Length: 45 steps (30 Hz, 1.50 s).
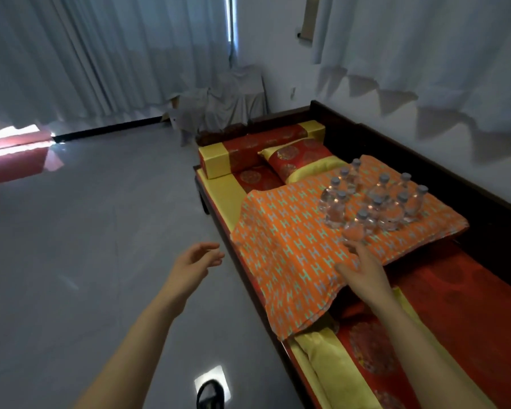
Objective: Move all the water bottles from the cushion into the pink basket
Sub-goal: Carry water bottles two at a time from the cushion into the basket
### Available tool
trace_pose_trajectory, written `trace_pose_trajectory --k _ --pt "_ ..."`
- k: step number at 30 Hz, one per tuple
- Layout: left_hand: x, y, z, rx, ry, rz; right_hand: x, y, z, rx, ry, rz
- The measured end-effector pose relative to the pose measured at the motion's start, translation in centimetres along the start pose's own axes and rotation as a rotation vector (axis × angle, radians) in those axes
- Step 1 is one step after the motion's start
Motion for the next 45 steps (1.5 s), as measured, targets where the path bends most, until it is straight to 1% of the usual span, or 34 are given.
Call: trace_pose_trajectory --k 4,7,10,12,14,16,18,22,24,26,28,30,31,33,37,42,45 --pt "8.5 1.6 2.4 0.035 -0.049 -0.064 5.0 -2.6 -1.3 0.013 -0.054 0.067" --pt "15.8 2.3 3.9 0.071 -0.065 -0.171 8.0 -4.7 -1.5 0.056 -0.136 0.152" --pt "23.2 1.7 6.9 0.111 -0.090 -0.262 11.9 -5.4 -2.2 0.069 -0.175 0.246" --pt "27.2 0.7 8.3 0.099 -0.068 -0.310 13.7 -6.1 -2.3 0.086 -0.201 0.285" --pt "31.4 -1.7 9.0 0.108 -0.042 -0.418 15.3 -6.8 -1.0 0.112 -0.294 0.363" --pt "32.3 -2.6 8.5 0.096 -0.023 -0.460 14.9 -7.6 -0.8 0.118 -0.324 0.351" --pt "34.9 -4.7 8.7 0.099 -0.002 -0.517 16.1 -7.6 0.5 0.161 -0.396 0.388" --pt "40.9 -10.1 8.1 0.016 0.134 -0.656 18.6 -7.9 3.5 0.257 -0.505 0.483" --pt "43.0 -12.3 7.2 -0.051 0.212 -0.695 19.8 -8.0 4.5 0.271 -0.524 0.522" --pt "45.8 -15.4 6.4 -0.052 0.276 -0.733 21.6 -7.9 6.2 0.260 -0.572 0.569" --pt "47.8 -18.0 6.1 -0.021 0.306 -0.776 23.0 -8.0 6.8 0.254 -0.606 0.601" --pt "49.3 -20.6 6.1 0.015 0.305 -0.816 24.4 -8.1 7.7 0.261 -0.599 0.628" --pt "49.6 -21.7 6.1 0.039 0.288 -0.830 24.9 -8.3 7.8 0.269 -0.593 0.633" --pt "50.3 -24.3 6.2 0.138 0.233 -0.873 25.8 -9.1 8.9 0.340 -0.640 0.661" --pt "50.6 -29.6 6.2 0.297 0.046 -0.991 27.6 -9.9 10.4 0.374 -0.711 0.692" --pt "50.5 -34.7 5.8 0.486 -0.127 -1.161 29.7 -10.2 10.9 0.255 -0.776 0.737" --pt "50.6 -36.7 5.5 0.629 -0.282 -1.194 30.5 -10.7 11.7 0.222 -0.794 0.731"
Point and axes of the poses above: each hand's wrist, its own x-axis towards the middle knuckle, its own y-axis out of the back of the hand, z = x × y, the point moved 5 cm from there along x, towards the middle knuckle, and after that the axes turned 4 degrees about x, right-handed, at the moved point
